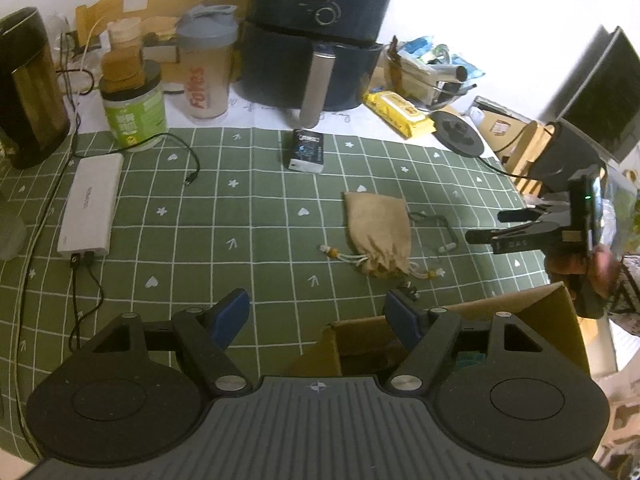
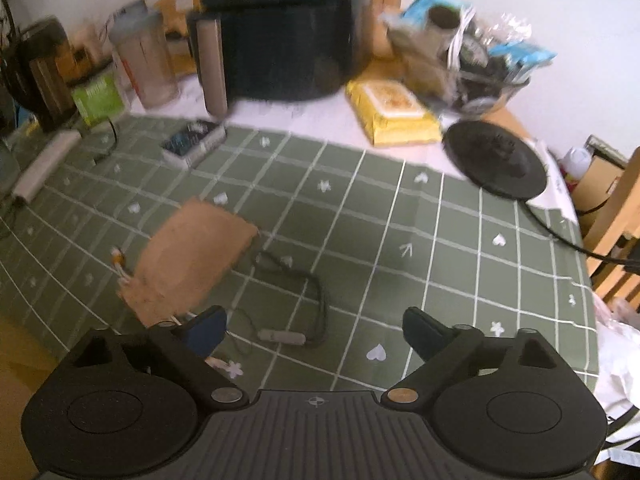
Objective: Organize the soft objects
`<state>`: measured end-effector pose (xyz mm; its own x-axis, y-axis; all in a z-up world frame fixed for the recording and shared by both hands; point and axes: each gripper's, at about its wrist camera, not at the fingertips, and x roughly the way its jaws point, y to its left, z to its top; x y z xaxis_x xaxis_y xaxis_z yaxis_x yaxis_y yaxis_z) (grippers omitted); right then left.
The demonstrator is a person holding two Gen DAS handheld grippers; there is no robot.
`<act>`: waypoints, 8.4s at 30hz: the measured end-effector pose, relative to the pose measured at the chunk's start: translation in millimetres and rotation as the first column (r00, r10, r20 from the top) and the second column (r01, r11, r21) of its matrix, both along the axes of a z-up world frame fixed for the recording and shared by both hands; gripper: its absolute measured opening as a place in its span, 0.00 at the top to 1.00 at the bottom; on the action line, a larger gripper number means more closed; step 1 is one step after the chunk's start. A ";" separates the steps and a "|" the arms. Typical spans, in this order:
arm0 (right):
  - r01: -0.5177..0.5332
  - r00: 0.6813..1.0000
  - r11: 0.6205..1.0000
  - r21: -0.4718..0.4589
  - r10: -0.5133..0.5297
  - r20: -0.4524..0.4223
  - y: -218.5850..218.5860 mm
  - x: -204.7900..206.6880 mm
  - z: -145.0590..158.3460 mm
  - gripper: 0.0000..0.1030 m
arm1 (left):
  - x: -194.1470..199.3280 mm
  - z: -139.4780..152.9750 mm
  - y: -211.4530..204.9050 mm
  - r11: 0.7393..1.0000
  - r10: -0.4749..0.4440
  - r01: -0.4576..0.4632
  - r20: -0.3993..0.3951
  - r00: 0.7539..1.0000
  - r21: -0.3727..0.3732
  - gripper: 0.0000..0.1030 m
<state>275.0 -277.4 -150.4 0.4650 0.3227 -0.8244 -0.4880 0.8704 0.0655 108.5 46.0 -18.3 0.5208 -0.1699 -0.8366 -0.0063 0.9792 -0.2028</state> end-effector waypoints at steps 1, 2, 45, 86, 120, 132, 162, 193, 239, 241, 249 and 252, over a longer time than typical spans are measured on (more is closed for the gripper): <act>-0.005 1.000 1.000 -0.011 0.005 -0.009 1.7 2.5 -4.6 0.10 | -0.3 -0.4 1.2 1.000 0.006 -0.006 -0.002 1.000 0.000 0.28; -0.015 1.000 1.000 -0.023 0.015 -0.020 3.3 5.9 -10.1 0.10 | -0.5 -1.0 2.9 1.000 0.012 -0.012 -0.005 1.000 -0.001 0.28; -0.082 0.997 0.995 -0.049 0.082 -0.016 34.1 31.4 -48.7 0.88 | 18.4 4.7 16.1 0.997 0.073 -0.073 -0.003 0.997 0.033 0.28; 0.212 0.974 0.950 0.231 -0.225 0.030 -26.2 -59.1 67.8 0.88 | 137.3 -49.6 -8.9 0.984 -0.114 0.096 0.115 0.987 0.152 0.27; 0.433 0.896 0.864 0.258 -0.443 -0.019 -67.6 -128.8 84.2 0.88 | 255.1 -153.4 -31.3 0.960 -0.132 0.137 -0.035 0.991 0.243 0.54; 0.397 0.912 0.875 0.277 -0.410 -0.013 -63.9 -127.6 85.3 0.88 | 215.7 -136.5 -24.2 0.966 -0.174 0.177 -0.036 0.984 0.186 0.55; 0.204 0.974 0.915 0.347 -0.227 0.026 -39.9 -131.9 105.8 0.88 | 107.4 -33.6 -15.8 0.991 -0.122 0.114 0.117 0.986 0.077 0.55; 0.086 0.994 0.906 0.414 -0.108 0.031 -40.2 -188.8 113.4 0.88 | -30.3 42.9 -41.7 0.996 -0.073 0.081 0.147 0.986 -0.047 0.55; 0.058 0.998 0.961 0.269 -0.049 -0.041 -11.3 -212.1 110.3 0.23 | -101.7 8.9 -82.4 0.994 0.024 -0.018 -0.055 0.998 0.107 0.30; 0.046 0.999 0.966 0.253 -0.039 -0.031 -7.6 -215.5 110.7 0.05 | -101.6 10.3 -81.2 0.994 0.033 -0.027 -0.057 0.998 0.105 0.30; 0.050 0.999 0.979 0.196 -0.044 -0.031 -3.5 -220.2 109.6 0.00 | -99.3 16.1 -81.4 0.993 0.041 -0.033 -0.063 0.997 0.116 0.30; 0.058 0.998 0.985 0.165 -0.051 -0.046 -2.6 -219.7 108.3 0.00 | -96.3 17.6 -81.4 0.992 0.041 -0.032 -0.071 0.997 0.125 0.30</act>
<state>55.3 -280.0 -42.1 0.4524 0.4321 -0.7801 -0.4339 0.8709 0.2308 12.2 -35.4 -0.7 0.4615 -0.0451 -0.8860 -0.0526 0.9956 -0.0781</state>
